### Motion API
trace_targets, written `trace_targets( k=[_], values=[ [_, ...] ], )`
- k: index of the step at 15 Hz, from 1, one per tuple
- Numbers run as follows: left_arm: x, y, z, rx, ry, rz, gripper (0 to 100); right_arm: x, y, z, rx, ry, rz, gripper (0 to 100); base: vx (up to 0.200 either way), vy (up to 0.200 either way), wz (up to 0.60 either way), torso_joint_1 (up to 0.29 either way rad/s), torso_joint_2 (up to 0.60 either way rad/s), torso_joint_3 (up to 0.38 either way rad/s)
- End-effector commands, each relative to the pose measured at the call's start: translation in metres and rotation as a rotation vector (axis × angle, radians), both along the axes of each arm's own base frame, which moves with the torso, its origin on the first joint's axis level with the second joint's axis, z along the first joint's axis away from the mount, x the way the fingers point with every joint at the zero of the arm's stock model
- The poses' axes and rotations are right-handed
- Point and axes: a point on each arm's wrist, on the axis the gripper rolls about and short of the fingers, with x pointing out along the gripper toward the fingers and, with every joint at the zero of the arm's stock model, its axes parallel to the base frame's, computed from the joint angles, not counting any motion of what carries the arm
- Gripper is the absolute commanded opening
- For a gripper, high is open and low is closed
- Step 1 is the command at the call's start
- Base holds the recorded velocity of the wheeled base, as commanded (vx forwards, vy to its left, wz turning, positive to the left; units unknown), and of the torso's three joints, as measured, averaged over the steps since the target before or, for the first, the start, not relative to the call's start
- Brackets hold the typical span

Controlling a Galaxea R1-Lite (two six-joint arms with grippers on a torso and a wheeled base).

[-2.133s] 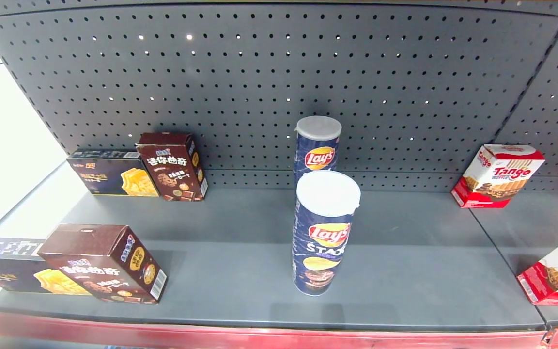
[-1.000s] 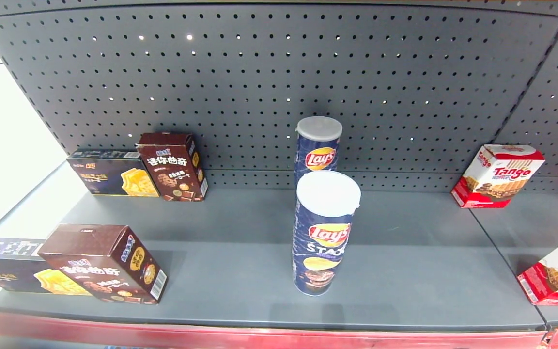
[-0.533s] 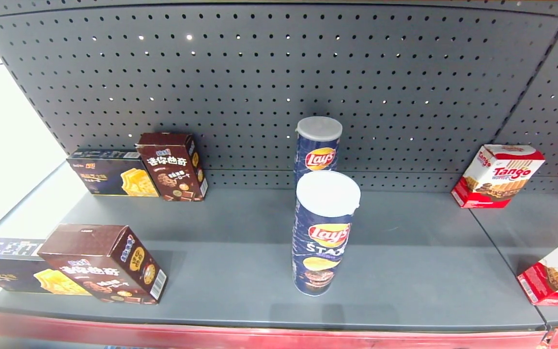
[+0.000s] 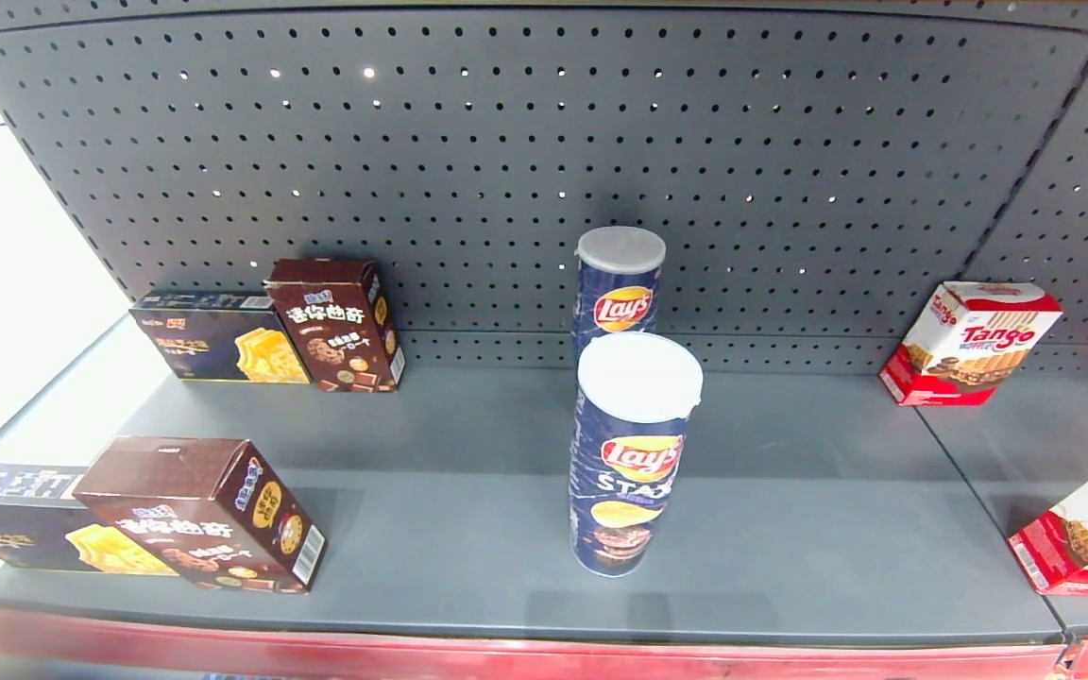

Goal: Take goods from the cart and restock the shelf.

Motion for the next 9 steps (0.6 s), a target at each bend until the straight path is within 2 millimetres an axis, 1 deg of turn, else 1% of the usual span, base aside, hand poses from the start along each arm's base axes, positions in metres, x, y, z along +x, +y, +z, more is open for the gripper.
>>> trace_targets(
  k=[1, 2, 3, 4, 5, 7, 8, 9],
  values=[
    [0.0021, 0.0013, -0.0054, -0.002, 0.023, 0.084, 100, 0.0003, 0.0, -0.001, 0.001, 0.004, 0.001, 100, 0.0, 0.0, 0.0, 0.0, 0.0, 0.0],
    [0.0024, 0.0037, -0.0049, -0.023, 0.021, 0.204, 100, 0.0003, 0.0, -0.001, 0.001, 0.004, 0.001, 100, 0.0, 0.0, 0.0, 0.0, 0.0, 0.0],
    [0.0022, 0.003, -0.0051, -0.035, 0.023, 0.222, 100, 0.0003, 0.0, -0.001, 0.001, 0.004, 0.001, 100, 0.0, 0.0, 0.0, 0.0, 0.0, 0.0],
    [0.0016, 0.0012, -0.0055, -0.037, 0.018, 0.313, 100, 0.0003, 0.0, -0.001, 0.001, 0.004, 0.001, 100, 0.0, 0.0, 0.0, 0.0, 0.0, 0.0],
    [0.0016, 0.0006, -0.0055, -0.045, 0.018, 0.356, 100, 0.0003, 0.0, -0.001, 0.001, 0.004, 0.001, 100, 0.0, 0.0, 0.0, 0.0, 0.0, 0.0],
    [0.0008, 0.001, -0.0059, -0.08, 0.013, 0.332, 100, 0.0003, 0.0, -0.001, 0.001, 0.004, 0.001, 100, 0.0, 0.0, 0.0, 0.0, 0.0, 0.0],
    [-0.0017, 0.0011, -0.0063, -0.123, -0.013, 0.284, 100, 0.0003, 0.0, -0.001, 0.001, 0.004, 0.001, 100, 0.0, 0.0, 0.0, 0.0, 0.0, 0.0],
    [-0.0043, 0.0006, -0.007, -0.13, -0.044, 0.24, 100, 0.0003, 0.0, -0.001, 0.001, 0.004, 0.001, 100, 0.0, 0.0, 0.0, 0.0, 0.0, 0.0]
  ],
)
